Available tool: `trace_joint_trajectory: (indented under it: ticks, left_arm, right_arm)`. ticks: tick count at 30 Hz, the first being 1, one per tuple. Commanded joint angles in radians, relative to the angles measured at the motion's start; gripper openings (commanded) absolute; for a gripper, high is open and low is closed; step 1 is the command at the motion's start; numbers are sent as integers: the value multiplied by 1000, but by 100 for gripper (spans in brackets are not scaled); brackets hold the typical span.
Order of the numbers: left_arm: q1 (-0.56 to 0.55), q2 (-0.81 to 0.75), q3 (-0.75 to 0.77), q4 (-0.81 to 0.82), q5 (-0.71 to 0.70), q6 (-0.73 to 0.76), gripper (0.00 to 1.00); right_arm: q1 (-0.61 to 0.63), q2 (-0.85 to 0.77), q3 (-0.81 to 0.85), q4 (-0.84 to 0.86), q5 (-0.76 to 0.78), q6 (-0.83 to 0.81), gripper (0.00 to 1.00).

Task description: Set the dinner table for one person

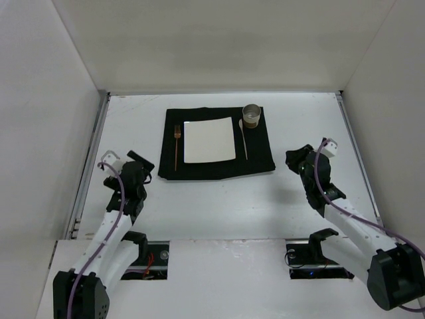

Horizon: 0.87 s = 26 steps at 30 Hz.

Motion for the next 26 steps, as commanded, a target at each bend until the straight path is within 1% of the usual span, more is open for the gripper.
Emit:
trace_joint_trajectory:
  ticks: [1, 3, 6, 8, 14, 19, 22, 26]
  left_arm:
    - [61, -69, -57, -172, -17, -116, 100]
    - [63, -75, -67, -177, -25, -111, 100]
    - [49, -39, -54, -166, -28, -105, 100]
    - [36, -20, -38, -166, -36, -97, 100]
    - [2, 1, -63, -95, -85, -79, 100]
    - [-18, 75, -58, -54, -79, -88, 100]
    - [-35, 90, -51, -52, -91, -83, 100]
    - [-40, 115, -25, -46, -102, -57, 100]
  right_arm:
    - [16, 6, 45, 49, 41, -29, 27]
    - [34, 32, 74, 40, 29, -49, 30]
    - [87, 134, 156, 3, 14, -78, 33]
    - [97, 173, 168, 13, 38, -62, 34]
    - [86, 217, 173, 23, 55, -52, 44]
    - [82, 276, 165, 50, 55, -42, 44]
    - [78, 306, 153, 82, 49, -40, 44]
    - [75, 287, 125, 95, 40, -40, 45]
